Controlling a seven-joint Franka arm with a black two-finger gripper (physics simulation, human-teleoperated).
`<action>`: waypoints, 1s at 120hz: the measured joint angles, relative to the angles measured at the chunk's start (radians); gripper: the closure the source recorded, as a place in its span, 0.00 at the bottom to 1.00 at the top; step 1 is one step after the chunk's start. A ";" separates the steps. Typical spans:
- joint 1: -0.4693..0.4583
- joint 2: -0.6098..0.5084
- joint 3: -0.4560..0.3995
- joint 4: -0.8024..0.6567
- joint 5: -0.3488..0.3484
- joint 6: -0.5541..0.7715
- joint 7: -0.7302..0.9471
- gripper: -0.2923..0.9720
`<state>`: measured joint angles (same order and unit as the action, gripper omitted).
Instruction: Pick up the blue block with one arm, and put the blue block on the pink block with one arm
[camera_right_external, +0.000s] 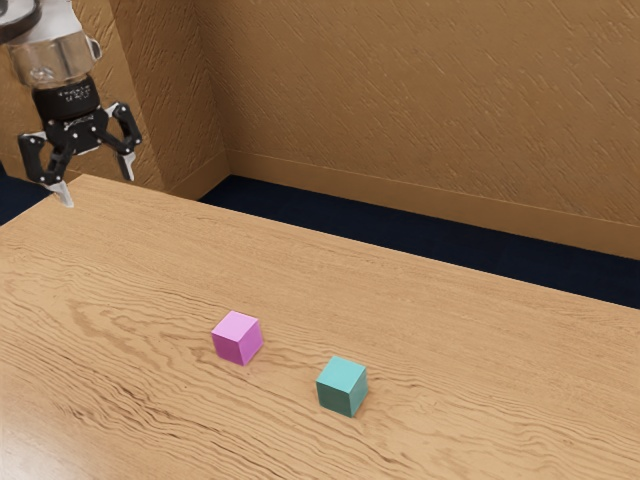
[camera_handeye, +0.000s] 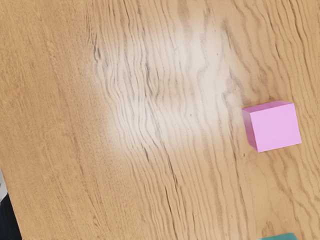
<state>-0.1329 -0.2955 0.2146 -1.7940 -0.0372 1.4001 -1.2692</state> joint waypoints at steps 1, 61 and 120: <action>0.000 0.001 0.000 -0.004 -0.002 0.005 -0.001 0.23; -0.311 0.374 -0.119 -0.084 -0.102 0.377 0.042 0.23; -0.230 0.488 -0.169 -0.211 -0.119 0.735 0.263 0.23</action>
<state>-0.3631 0.1920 0.0454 -2.0045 -0.1562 2.1355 -1.0061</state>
